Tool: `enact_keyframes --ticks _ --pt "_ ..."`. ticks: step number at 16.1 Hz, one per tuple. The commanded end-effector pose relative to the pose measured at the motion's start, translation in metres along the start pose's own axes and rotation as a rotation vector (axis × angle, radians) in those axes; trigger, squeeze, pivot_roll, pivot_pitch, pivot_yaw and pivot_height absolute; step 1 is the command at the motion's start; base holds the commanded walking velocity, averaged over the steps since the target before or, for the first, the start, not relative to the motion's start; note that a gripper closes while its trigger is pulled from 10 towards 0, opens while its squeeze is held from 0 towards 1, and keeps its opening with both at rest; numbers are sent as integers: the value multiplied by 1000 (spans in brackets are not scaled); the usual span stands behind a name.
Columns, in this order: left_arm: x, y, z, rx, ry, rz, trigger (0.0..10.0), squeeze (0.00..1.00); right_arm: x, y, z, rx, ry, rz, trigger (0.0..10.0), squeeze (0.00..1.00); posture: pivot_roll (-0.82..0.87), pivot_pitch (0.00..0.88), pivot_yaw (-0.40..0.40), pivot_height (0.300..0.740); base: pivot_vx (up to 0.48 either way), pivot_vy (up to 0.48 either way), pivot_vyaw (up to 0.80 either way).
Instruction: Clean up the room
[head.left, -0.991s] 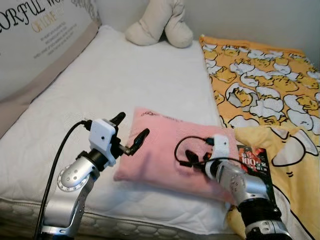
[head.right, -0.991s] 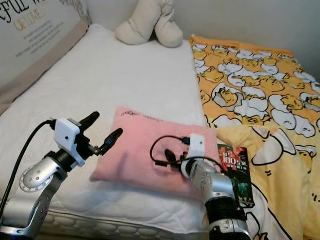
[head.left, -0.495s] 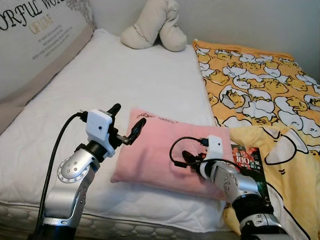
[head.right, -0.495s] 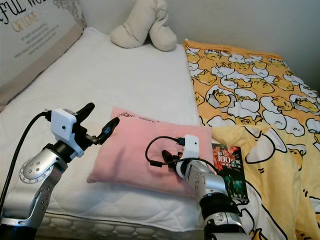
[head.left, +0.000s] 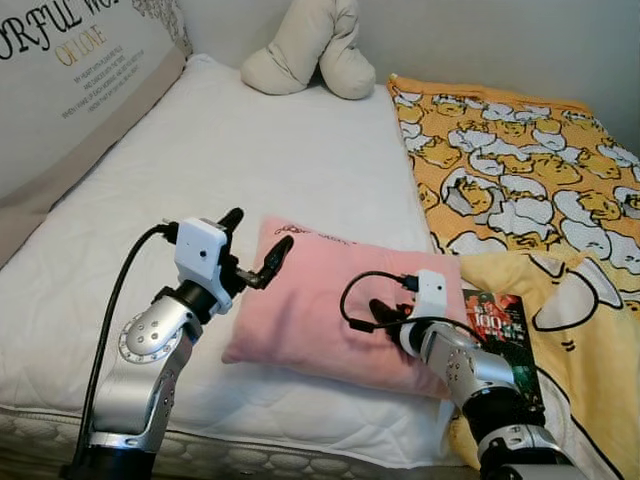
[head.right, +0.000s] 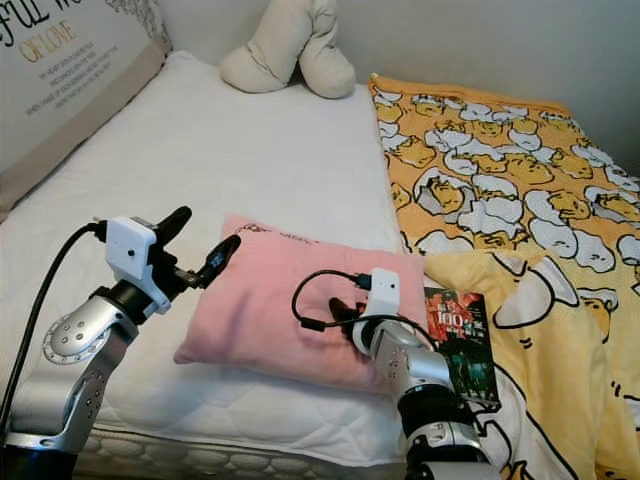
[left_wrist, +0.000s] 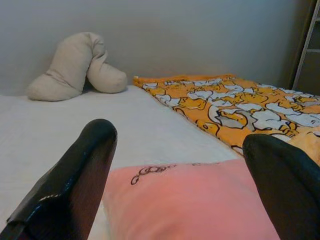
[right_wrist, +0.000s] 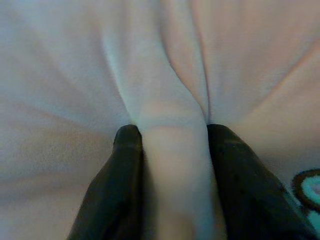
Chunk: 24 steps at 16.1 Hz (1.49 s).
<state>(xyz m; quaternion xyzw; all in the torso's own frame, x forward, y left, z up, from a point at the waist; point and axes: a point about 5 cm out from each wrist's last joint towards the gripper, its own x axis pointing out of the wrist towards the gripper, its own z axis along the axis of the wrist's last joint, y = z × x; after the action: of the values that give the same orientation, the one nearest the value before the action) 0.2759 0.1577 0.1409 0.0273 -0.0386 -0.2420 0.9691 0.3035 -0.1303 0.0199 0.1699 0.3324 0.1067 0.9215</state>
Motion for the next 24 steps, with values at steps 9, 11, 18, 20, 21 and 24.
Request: enact_keyframes --ticks 9,11,18,20,21,24 --pt "9 -1 2 9 -15 3 10000 0 -14 -34 16 -102 -1 -54 0 0 96 0 -90 740 0 0 0" --pt "12 -3 1 8 -19 8 10000 0 -23 -40 57 -293 -80 -50 0 0 92 0 -95 740 0 0 0" --pt "16 -4 0 7 -31 18 10000 0 -42 -27 152 -657 -241 -3 0 0 99 0 -115 740 0 0 0" --pt "16 -4 0 9 -35 22 10000 0 -45 -22 174 -774 -268 -26 0 0 103 0 -119 740 0 0 0" --pt "16 -4 0 10 -36 23 10000 0 -46 -19 181 -803 -279 -35 0 0 109 0 -124 740 0 0 0" --pt "16 -5 1 11 -44 29 10000 0 -58 -8 217 -1155 -310 -98 0 0 126 0 -132 740 0 0 0"
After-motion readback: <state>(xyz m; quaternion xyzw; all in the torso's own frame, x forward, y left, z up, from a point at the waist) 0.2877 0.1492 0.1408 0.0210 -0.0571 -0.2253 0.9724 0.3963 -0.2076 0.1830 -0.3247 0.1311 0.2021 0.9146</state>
